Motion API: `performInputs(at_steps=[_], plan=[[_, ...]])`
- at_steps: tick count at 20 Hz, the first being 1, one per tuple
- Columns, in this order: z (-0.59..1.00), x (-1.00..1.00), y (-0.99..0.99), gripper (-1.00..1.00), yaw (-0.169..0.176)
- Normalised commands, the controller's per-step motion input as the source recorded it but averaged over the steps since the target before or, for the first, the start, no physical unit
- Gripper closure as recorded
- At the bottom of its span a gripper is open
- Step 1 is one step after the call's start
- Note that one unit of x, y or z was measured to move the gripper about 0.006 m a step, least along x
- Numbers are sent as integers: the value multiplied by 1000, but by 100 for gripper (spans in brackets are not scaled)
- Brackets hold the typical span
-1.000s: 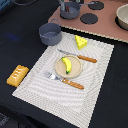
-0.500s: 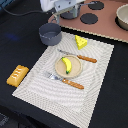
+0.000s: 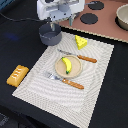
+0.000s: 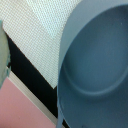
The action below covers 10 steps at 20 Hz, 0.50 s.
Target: Interact with the objects in diverse but meaningful ways.
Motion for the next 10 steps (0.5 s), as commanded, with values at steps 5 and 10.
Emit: performInputs(at_steps=[5, 10], plan=[[-262, -135, 37, -100, -40], [-361, -40, 0, -100, -40]])
